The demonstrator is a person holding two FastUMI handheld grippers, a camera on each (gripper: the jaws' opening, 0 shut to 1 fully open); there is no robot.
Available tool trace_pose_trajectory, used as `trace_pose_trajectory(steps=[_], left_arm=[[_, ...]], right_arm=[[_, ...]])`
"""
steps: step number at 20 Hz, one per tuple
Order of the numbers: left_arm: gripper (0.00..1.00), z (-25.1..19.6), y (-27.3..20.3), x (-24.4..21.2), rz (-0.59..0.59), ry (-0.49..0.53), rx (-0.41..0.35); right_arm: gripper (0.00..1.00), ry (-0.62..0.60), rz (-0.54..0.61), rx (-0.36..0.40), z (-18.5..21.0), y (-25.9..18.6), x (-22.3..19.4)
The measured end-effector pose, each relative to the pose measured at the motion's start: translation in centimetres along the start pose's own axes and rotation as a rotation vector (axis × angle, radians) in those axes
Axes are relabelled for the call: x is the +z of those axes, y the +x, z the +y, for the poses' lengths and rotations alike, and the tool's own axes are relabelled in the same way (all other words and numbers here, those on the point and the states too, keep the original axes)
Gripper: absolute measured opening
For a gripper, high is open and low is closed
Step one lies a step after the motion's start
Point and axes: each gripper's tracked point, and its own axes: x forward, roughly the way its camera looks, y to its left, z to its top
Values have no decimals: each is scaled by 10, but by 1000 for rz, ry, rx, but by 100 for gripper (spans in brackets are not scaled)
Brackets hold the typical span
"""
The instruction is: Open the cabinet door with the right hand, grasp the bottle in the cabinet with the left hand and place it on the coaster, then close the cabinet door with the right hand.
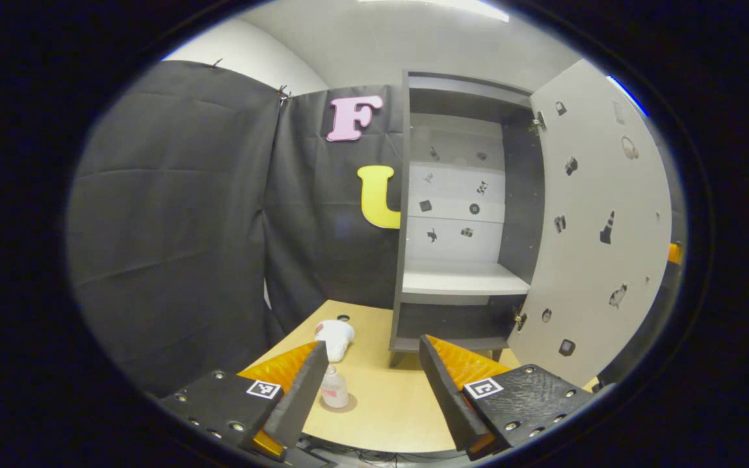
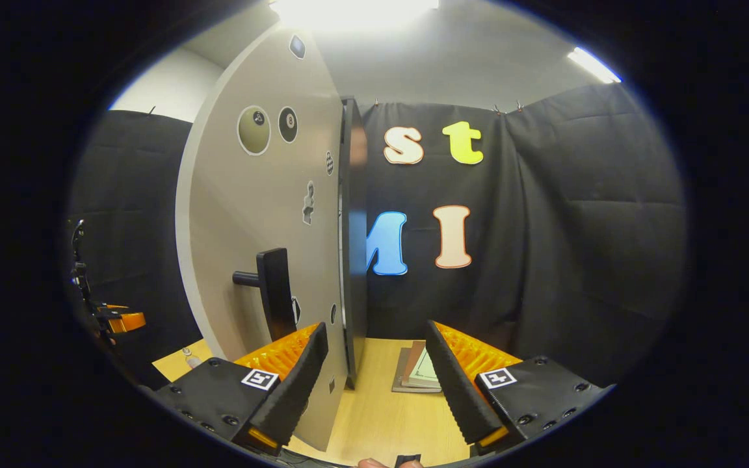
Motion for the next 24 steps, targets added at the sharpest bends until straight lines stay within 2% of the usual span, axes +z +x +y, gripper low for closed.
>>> trace_pose_trajectory(steps=[1,2,3,6,7,8,10,14,15,16,17,18,24], left_arm=[[85,3,-1,-2,3,0,10],[85,4,-4,-3,2,-3,17],[85,5,-5,-2,0,-8,20],[85,9,-7,-4,-2,-17,32],[85,11,-8,-4,-1,-16,37],[85,14,-10,-3,-1,-14,42],[85,21,-10,-2,-1,-6,53],[84,42,-10,3,-1,6,82],[84,47,-9,6,-1,6,88],[85,52,-8,7,-1,5,94],[85,56,-7,10,-3,5,98],[85,61,-7,11,-3,4,103],[85,87,1,18,-4,-5,117]], right_arm=[[92,8,7,11,5,1,-1],[96,2,8,23,11,1,1],[92,-9,6,37,17,1,1],[96,3,9,97,41,6,-3],[96,2,8,113,49,8,-2],[92,-10,13,125,56,10,-2],[97,-27,7,143,70,13,-1],[96,-14,20,201,101,22,-5],[92,-5,26,215,108,24,-6],[96,2,29,227,116,27,-6],[92,7,32,237,123,31,-5],[96,9,33,246,131,34,-4],[97,40,44,306,186,63,-2]])
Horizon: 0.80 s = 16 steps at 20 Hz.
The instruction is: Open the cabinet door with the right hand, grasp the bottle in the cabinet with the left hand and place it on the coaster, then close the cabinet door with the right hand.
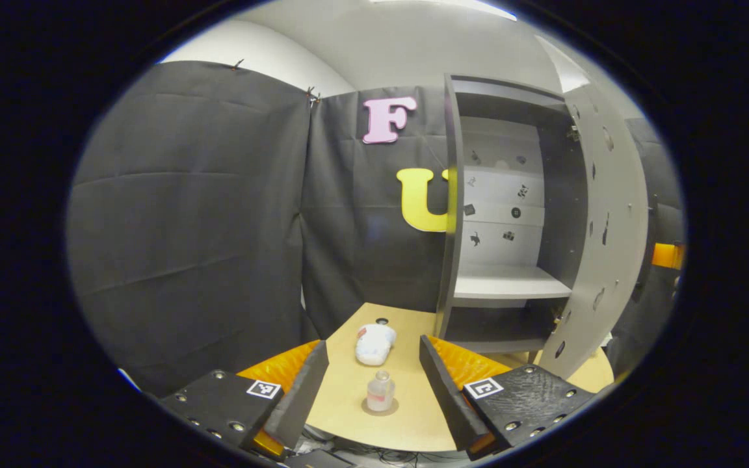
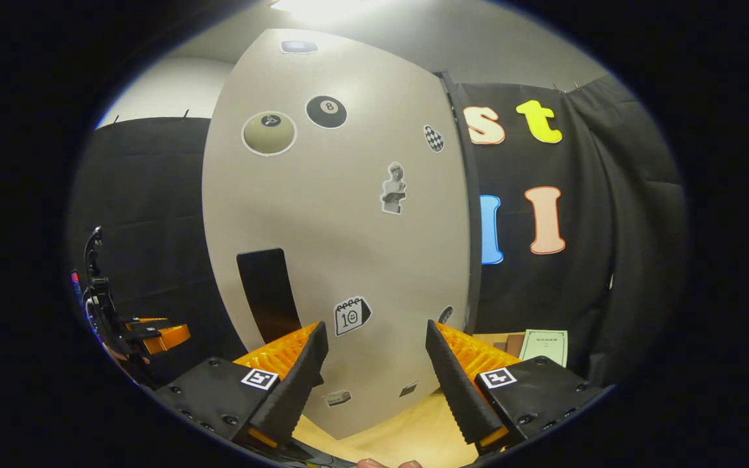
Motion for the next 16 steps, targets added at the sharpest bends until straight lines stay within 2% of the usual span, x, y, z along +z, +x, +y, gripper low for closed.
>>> trace_pose_trajectory(steps=[6,8,12,16], left_arm=[[85,26,10,1,-5,-10,14],[85,36,12,1,-9,-20,17],[85,49,17,5,-31,-34,4],[87,50,26,9,-48,-45,-39]], right_arm=[[98,58,30,126,61,44,5],[98,59,28,139,69,52,12],[98,17,20,125,77,58,19],[98,-9,19,55,64,51,14]])
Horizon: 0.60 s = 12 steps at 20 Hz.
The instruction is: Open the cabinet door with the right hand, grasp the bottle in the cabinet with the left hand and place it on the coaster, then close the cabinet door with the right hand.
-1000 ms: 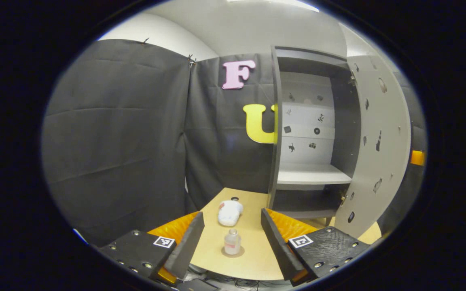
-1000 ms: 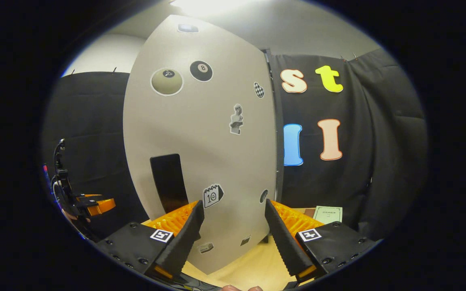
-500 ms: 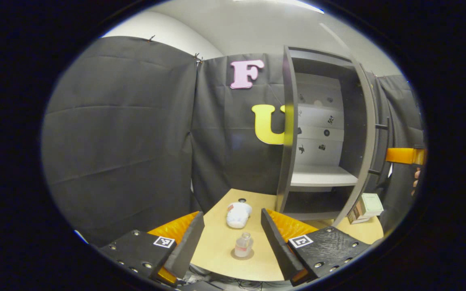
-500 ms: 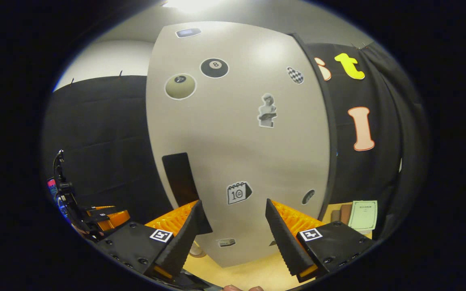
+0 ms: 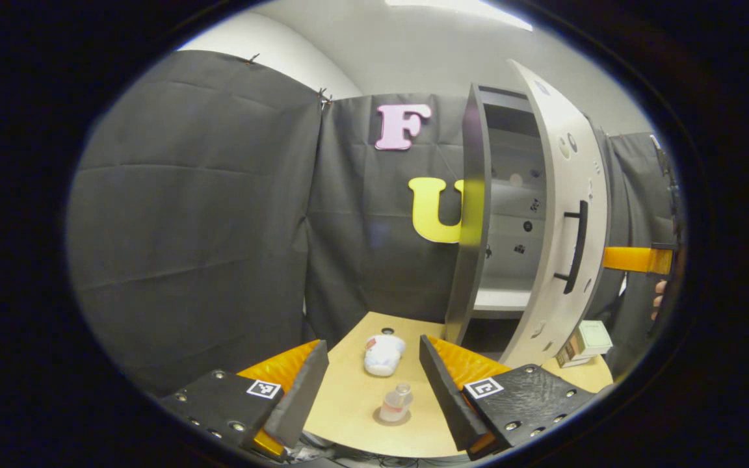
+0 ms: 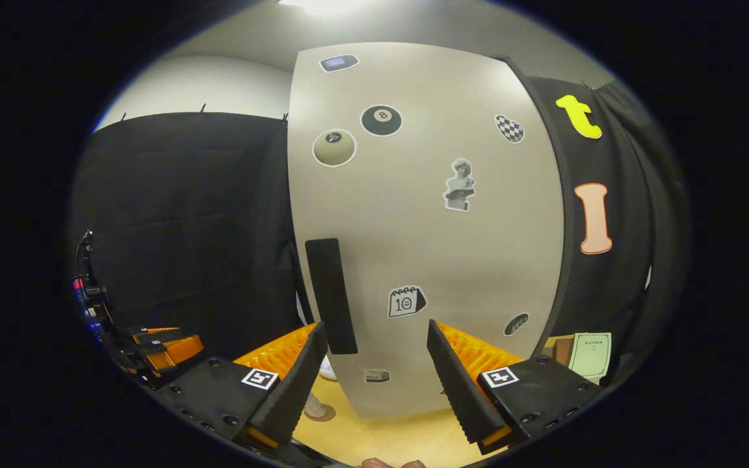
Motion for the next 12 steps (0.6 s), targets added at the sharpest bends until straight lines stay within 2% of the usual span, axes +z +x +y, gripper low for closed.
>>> trace_pose_trajectory(steps=[5,9,12], left_arm=[[85,-14,4,4,-35,24,-102],[85,-24,8,13,-70,52,-190],[85,-34,16,17,-84,47,-220]], right_arm=[[98,13,11,-148,-36,-19,-9],[98,33,26,-306,-71,-44,-14],[98,38,10,-392,-93,-68,-12]])
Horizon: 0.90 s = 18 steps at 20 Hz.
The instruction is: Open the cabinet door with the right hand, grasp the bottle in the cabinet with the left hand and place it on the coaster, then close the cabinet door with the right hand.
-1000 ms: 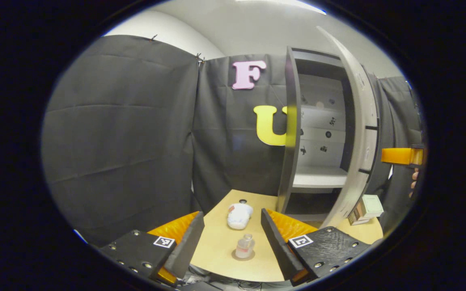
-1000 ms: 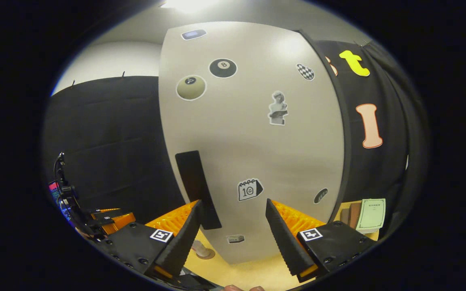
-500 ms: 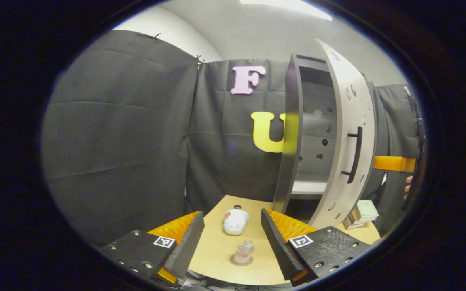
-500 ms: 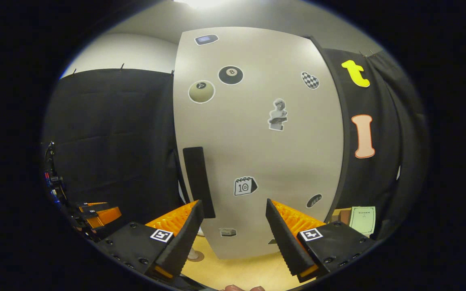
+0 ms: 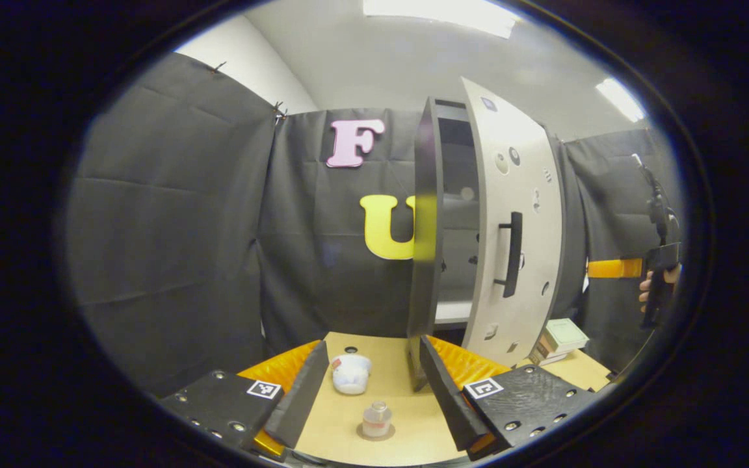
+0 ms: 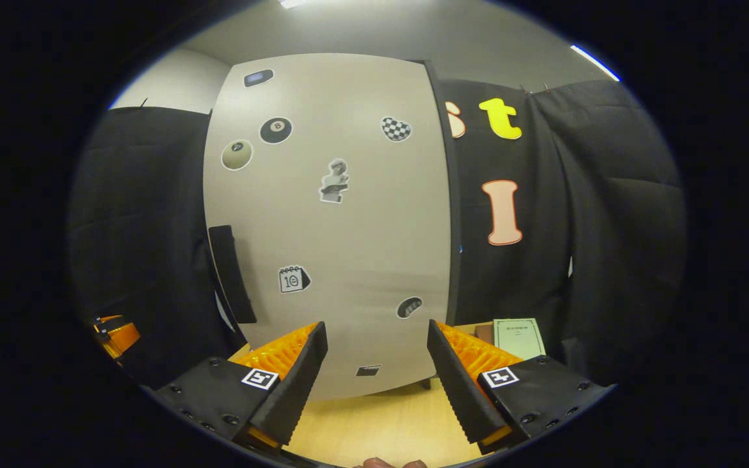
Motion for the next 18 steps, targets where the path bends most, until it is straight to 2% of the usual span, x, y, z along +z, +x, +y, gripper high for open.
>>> trace_pose_trajectory(steps=[4,7,10,15,18], left_arm=[[85,-19,-3,15,-34,-32,-18],[85,-49,-6,22,-36,-12,-32],[85,-84,-12,22,-41,8,-31],[87,-139,-27,8,-39,-88,-31],[84,-148,-38,0,-37,-92,3]], right_arm=[[98,1,-27,-45,-31,-11,2],[98,17,-51,-63,-61,-13,2],[98,16,-25,-56,-91,-15,-6],[98,-5,-30,-52,-141,-34,-19],[98,-33,-35,-51,-164,-46,-32]])
